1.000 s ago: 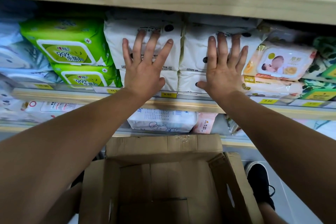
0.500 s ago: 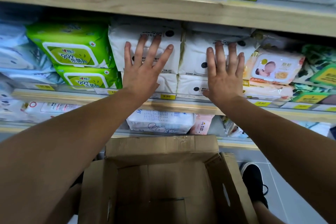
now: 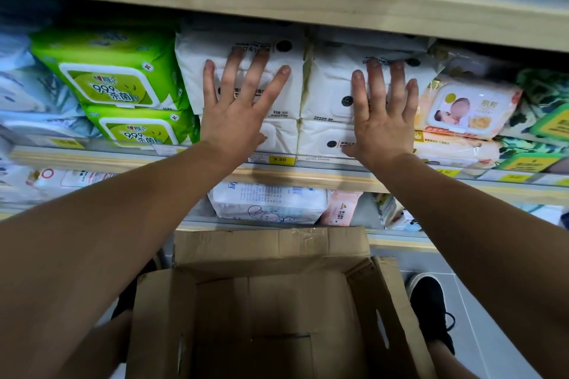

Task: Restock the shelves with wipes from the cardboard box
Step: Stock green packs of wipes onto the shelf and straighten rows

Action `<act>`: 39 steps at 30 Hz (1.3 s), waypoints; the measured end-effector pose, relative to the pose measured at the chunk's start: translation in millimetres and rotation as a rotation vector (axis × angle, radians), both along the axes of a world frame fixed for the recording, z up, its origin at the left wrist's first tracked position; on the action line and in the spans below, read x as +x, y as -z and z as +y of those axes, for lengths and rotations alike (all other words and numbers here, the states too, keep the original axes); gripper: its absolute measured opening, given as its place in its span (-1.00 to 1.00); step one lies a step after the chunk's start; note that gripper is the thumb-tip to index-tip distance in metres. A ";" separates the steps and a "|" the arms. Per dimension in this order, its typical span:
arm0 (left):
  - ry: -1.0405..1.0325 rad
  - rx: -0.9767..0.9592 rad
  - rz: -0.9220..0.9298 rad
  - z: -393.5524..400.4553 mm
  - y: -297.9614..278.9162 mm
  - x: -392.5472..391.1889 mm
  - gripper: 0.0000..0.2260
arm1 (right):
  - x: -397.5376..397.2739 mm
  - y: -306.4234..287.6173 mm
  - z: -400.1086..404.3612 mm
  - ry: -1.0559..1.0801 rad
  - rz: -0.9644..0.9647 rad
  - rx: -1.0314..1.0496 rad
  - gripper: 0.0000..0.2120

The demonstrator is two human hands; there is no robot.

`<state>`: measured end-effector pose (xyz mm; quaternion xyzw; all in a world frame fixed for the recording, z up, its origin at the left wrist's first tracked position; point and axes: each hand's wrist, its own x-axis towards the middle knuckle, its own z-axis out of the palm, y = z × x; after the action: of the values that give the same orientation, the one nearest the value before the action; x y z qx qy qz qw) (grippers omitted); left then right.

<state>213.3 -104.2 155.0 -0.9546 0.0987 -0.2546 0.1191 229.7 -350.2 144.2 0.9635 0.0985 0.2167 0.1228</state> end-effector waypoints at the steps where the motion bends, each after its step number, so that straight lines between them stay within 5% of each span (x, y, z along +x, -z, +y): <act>1: 0.000 0.001 -0.003 0.0 0.8 -0.4 0.11 | -0.2 1.6 0.4 -0.001 -0.009 -0.001 0.29; 13: 0.024 -0.022 0.038 0.2 -5.0 -7.1 0.09 | -18.0 -9.4 8.8 0.061 0.023 -0.076 0.24; 30: 0.035 -0.157 -0.029 29.8 -9.9 0.1 0.00 | -7.6 -23.8 43.3 -0.036 -0.079 0.208 -0.12; 39: 0.057 -0.055 0.047 43.9 -14.6 -2.1 0.17 | -14.0 -33.3 40.6 -0.040 0.020 0.173 0.00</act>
<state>211.2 -60.3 169.6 -0.9601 0.1217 -0.2378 0.0829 215.8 -309.6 177.5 0.9704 0.1001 0.2171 0.0338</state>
